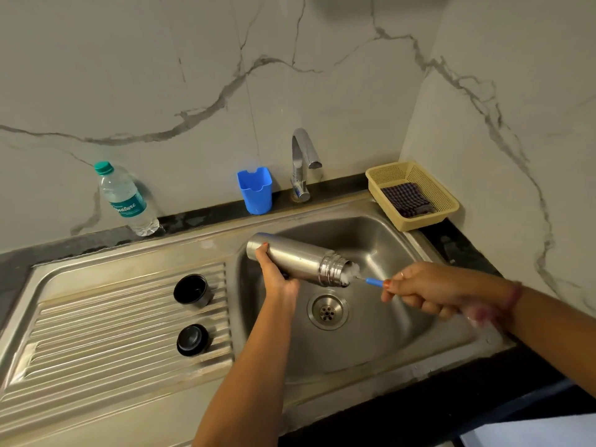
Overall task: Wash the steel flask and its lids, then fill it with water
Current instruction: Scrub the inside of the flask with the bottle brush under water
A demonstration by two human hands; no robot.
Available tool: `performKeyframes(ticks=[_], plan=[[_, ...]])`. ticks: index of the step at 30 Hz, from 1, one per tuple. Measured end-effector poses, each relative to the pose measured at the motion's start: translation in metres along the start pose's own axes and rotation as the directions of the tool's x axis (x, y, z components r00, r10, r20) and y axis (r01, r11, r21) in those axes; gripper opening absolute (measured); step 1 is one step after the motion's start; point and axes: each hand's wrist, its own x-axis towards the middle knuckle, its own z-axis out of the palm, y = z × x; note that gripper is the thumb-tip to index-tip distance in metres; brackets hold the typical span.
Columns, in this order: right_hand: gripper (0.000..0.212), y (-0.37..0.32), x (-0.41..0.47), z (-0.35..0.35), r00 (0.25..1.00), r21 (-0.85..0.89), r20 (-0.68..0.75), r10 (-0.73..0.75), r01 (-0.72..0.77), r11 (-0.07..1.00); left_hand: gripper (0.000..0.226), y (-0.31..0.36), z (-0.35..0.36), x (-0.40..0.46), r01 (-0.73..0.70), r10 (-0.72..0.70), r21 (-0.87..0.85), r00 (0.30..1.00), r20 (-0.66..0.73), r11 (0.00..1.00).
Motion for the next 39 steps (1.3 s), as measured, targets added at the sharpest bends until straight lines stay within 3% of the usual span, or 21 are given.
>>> performKeyframes(ticks=[2,4,5,7,9,10,12,13,14,16,18,19,21,22,24,26,29,30,32,35,39], plan=[[0.027,0.003,0.0,0.0,0.985,0.339,0.14,0.096,-0.139,0.93,0.058,-0.007,0.003,0.001,-0.003,0.002,-0.019,1.0,-0.009,1.0],[0.028,0.008,0.008,0.01,0.985,0.372,0.153,0.081,-0.134,0.919,0.059,-0.014,0.005,0.003,0.002,-0.002,-0.015,1.0,0.003,1.0],[0.028,0.01,0.014,0.017,0.995,0.267,0.086,0.049,-0.07,0.961,0.057,-0.016,0.007,0.003,0.008,-0.008,0.002,1.0,0.009,1.0],[0.029,0.014,0.022,0.027,0.983,-0.303,-0.139,-0.12,0.073,0.95,0.051,-0.019,0.009,0.003,0.034,-0.035,0.034,0.999,0.019,0.999],[0.028,0.023,0.028,0.028,0.859,-0.844,-0.224,-0.461,0.065,0.532,0.047,-0.021,0.008,0.003,0.06,-0.061,0.032,0.998,0.034,0.998],[0.033,0.028,0.027,0.026,0.79,-0.953,-0.177,-0.586,0.011,0.303,0.047,-0.02,0.008,0.002,0.071,-0.072,0.028,0.996,0.045,0.997],[0.046,0.037,0.022,0.019,0.651,-0.985,-0.147,-0.744,-0.024,0.173,0.048,-0.019,0.006,0.003,0.084,-0.085,0.014,0.995,0.048,0.996],[0.045,0.038,0.023,0.017,0.626,-0.985,-0.147,-0.766,-0.023,0.17,0.048,-0.019,0.005,0.005,0.082,-0.082,0.01,0.996,0.047,0.997],[0.039,0.036,0.022,0.017,0.692,-0.973,-0.154,-0.705,0.018,0.23,0.048,-0.021,0.004,0.005,0.072,-0.072,0.012,0.996,0.048,0.997],[0.027,0.03,0.028,0.025,0.831,-0.846,-0.225,-0.508,0.092,0.526,0.049,-0.026,0.004,0.003,0.046,-0.047,0.023,0.998,0.038,0.999],[0.029,0.027,0.041,0.028,0.948,-0.373,-0.213,-0.237,0.145,0.916,0.051,-0.031,0.005,0.003,0.033,-0.033,0.032,0.999,0.013,0.999],[0.03,0.024,0.045,0.027,0.983,-0.07,-0.142,-0.113,0.104,0.992,0.053,-0.032,0.005,0.004,0.024,-0.024,0.021,1.0,0.002,1.0],[0.03,0.021,0.044,0.024,1.0,0.336,0.013,0.009,-0.013,0.942,0.056,-0.029,0.005,0.008,0.011,-0.011,0.002,1.0,-0.018,1.0],[0.031,0.021,0.04,0.021,0.998,0.383,0.056,0.027,-0.046,0.923,0.056,-0.027,0.004,0.01,0.014,-0.014,0.003,1.0,-0.022,1.0],[0.03,0.021,0.029,0.016,0.999,0.252,0.053,0.0,-0.014,0.968,0.052,-0.023,0.002,0.013,0.022,-0.022,0.012,1.0,-0.022,1.0],[0.031,0.025,0.024,0.012,0.989,-0.178,-0.101,-0.107,0.088,0.98,0.049,-0.021,-0.002,0.014,0.042,-0.042,0.011,0.999,-0.008,0.999],[0.029,0.037,0.031,0.016,0.857,-0.867,-0.223,-0.465,0.043,0.496,0.056,-0.022,-0.006,0.01,0.065,-0.064,-0.017,0.997,0.038,0.998],[0.027,0.039,0.035,0.021,0.812,-0.928,-0.222,-0.54,-0.006,0.371,0.055,-0.024,-0.007,0.009,0.071,-0.07,-0.028,0.997,0.043,0.997],[0.032,0.038,0.038,0.032,0.797,-0.953,-0.194,-0.572,-0.016,0.301,0.047,-0.027,-0.008,0.006,0.078,-0.077,-0.027,0.996,0.04,0.997],[0.03,0.033,0.043,0.039,0.821,-0.859,-0.223,-0.526,0.089,0.504,0.049,-0.026,-0.009,0.005,0.054,-0.054,0.008,0.998,0.026,0.999],[0.031,0.031,0.039,0.013,0.914,-0.499,-0.197,-0.354,0.217,0.839,0.063,-0.017,-0.013,0.01,0.011,-0.011,-0.002,1.0,0.014,1.0]])
